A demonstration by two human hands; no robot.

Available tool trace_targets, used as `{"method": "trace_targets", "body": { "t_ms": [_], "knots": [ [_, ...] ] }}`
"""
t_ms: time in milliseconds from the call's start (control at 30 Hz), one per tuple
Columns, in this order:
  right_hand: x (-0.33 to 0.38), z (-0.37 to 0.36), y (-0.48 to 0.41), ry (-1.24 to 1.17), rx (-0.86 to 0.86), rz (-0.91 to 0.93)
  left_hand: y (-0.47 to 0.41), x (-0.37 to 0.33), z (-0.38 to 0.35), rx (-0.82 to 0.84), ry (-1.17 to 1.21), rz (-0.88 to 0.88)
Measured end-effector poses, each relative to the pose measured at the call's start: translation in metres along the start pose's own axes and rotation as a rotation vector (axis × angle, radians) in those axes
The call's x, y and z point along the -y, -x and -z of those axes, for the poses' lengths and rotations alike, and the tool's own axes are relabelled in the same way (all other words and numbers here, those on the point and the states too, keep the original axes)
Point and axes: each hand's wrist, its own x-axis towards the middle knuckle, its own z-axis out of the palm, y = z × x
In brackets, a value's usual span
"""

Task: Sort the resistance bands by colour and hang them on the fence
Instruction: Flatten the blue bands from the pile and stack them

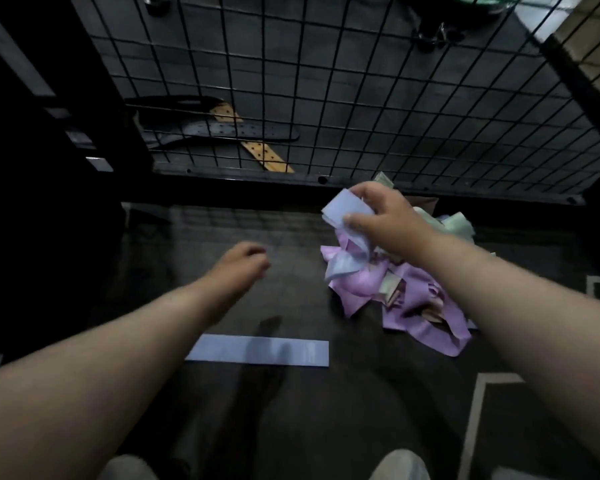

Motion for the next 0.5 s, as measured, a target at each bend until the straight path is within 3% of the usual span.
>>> {"method": "trace_targets", "body": {
  "t_ms": [100, 167, 233, 367, 500],
  "knots": [
    [0.063, -0.001, 0.03, -0.261, 0.252, -0.05, 0.032, -0.055, 0.017, 0.124, 0.186, -0.207],
    [0.099, -0.003, 0.054, -0.273, 0.384, -0.078, 0.058, -0.076, 0.038, 0.271, 0.11, -0.32],
    [0.125, -0.002, 0.074, -0.283, 0.459, -0.104, 0.084, -0.097, 0.061, 0.343, -0.017, -0.325],
    [0.156, 0.012, 0.11, -0.13, 0.64, -0.186, 0.127, -0.118, 0.108, 0.189, -0.394, -0.455],
    [0.16, 0.025, 0.138, 0.115, 0.673, -0.195, 0.162, -0.112, 0.135, 0.165, -0.308, -0.411]
  ]
}}
